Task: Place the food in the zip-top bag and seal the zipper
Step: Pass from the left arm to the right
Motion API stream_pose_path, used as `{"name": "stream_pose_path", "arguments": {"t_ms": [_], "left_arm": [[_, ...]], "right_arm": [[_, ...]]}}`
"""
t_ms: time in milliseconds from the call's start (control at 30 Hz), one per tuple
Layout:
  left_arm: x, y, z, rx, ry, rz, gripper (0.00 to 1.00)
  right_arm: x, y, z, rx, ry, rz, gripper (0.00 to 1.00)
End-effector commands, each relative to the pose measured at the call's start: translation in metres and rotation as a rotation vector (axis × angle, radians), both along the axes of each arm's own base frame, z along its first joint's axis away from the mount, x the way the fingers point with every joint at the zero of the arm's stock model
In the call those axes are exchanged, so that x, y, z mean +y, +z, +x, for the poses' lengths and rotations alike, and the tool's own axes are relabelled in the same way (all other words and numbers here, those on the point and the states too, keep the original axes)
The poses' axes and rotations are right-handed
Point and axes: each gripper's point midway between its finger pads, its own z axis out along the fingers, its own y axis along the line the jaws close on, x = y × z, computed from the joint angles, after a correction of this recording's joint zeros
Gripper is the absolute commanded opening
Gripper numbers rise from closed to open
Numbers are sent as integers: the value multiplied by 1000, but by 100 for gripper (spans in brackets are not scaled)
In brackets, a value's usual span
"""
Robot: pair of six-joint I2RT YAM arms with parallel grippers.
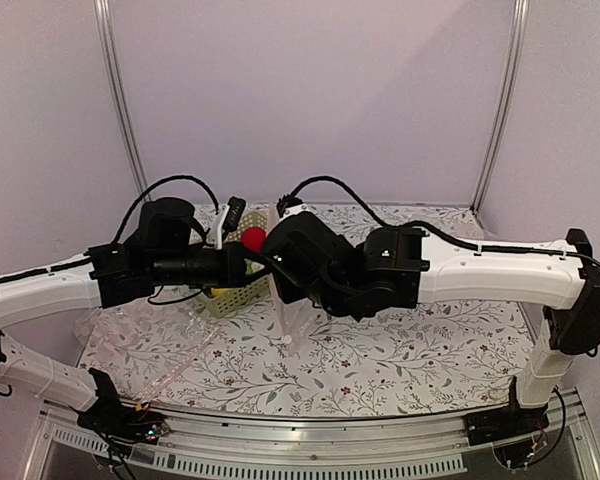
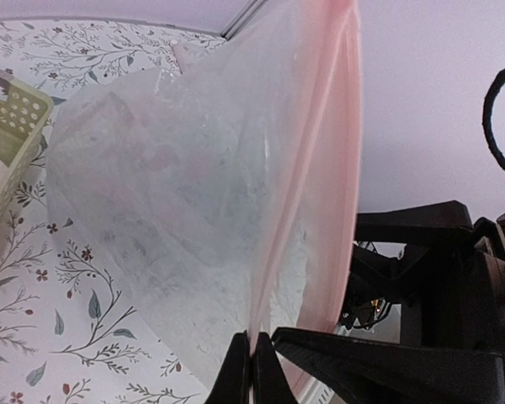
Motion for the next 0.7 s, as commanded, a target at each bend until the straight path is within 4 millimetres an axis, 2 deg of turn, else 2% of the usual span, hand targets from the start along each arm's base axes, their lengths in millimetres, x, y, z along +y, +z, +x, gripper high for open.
{"name": "stream_pose_path", "arguments": {"t_ms": [0, 67, 167, 267, 367, 500, 667], "left_arm": [[-3, -7, -1, 5, -12, 11, 0], [-3, -8, 0, 4, -9, 14, 0], [1, -13, 4, -1, 17, 55, 0], [20, -22, 14, -19, 97, 158, 0], [38, -28, 20, -33, 159, 227, 0], [63, -37, 30, -53, 248, 341, 0], [75, -46, 38, -73, 296, 423, 0]], "right_arm": [[3, -3, 4, -35, -34, -56, 54], [4, -3, 4, -47, -41, -79, 46], [2, -11, 5, -47, -56, -110, 28], [-8, -5, 4, -51, -72, -79, 12], [-21, 4, 2, -60, -82, -58, 1], [-35, 15, -3, -54, -71, -33, 0], [-44, 25, -16, 5, 1, 13, 0]]}}
